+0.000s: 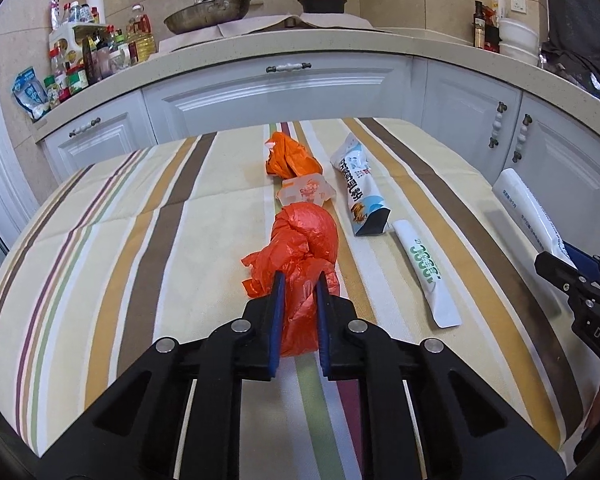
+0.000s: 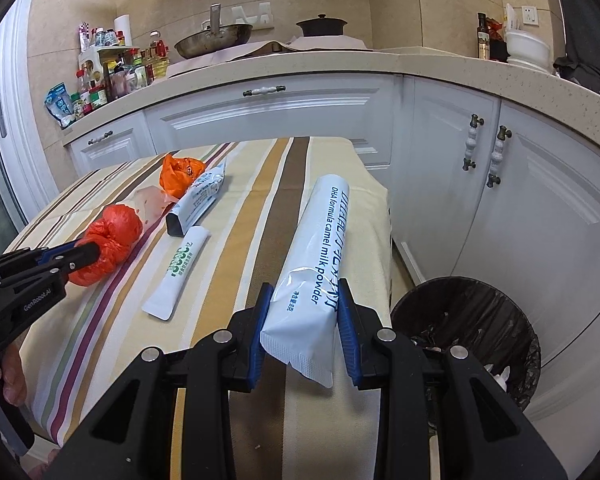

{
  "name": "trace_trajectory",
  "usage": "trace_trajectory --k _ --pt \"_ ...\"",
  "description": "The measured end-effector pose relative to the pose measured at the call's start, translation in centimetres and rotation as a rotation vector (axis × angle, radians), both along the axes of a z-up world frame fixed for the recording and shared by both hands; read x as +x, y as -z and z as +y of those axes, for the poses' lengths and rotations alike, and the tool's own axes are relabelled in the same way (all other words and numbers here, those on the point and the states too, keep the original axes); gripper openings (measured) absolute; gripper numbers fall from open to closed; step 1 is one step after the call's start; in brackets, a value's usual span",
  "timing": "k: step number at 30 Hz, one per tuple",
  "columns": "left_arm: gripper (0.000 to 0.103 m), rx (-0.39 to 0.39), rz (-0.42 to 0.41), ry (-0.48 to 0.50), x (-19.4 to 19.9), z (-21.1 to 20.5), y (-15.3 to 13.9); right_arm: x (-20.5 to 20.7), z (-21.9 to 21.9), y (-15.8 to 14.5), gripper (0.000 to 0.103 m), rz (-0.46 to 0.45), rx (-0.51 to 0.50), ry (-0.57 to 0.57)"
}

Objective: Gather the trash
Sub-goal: 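Grasp the red plastic bag with the left gripper while the right holds the tube, then carry both items over the bin and open both grippers to drop them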

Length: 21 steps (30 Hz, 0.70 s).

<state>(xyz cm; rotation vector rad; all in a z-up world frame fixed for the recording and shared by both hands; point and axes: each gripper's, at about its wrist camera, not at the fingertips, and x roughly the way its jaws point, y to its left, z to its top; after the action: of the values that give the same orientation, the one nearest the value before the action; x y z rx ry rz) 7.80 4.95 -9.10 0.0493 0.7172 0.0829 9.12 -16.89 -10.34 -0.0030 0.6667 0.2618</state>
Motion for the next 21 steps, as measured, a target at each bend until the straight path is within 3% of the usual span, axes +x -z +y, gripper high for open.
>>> trace_trajectory --k 9,21 --pt "0.012 0.012 -0.052 0.062 -2.3 -1.9 -2.6 -1.1 -1.5 -0.5 0.032 -0.026 -0.021 0.023" --pt "0.012 0.004 -0.099 0.276 -2.4 -11.7 -4.0 -2.6 -8.0 -1.0 0.032 -0.051 -0.069 0.143"
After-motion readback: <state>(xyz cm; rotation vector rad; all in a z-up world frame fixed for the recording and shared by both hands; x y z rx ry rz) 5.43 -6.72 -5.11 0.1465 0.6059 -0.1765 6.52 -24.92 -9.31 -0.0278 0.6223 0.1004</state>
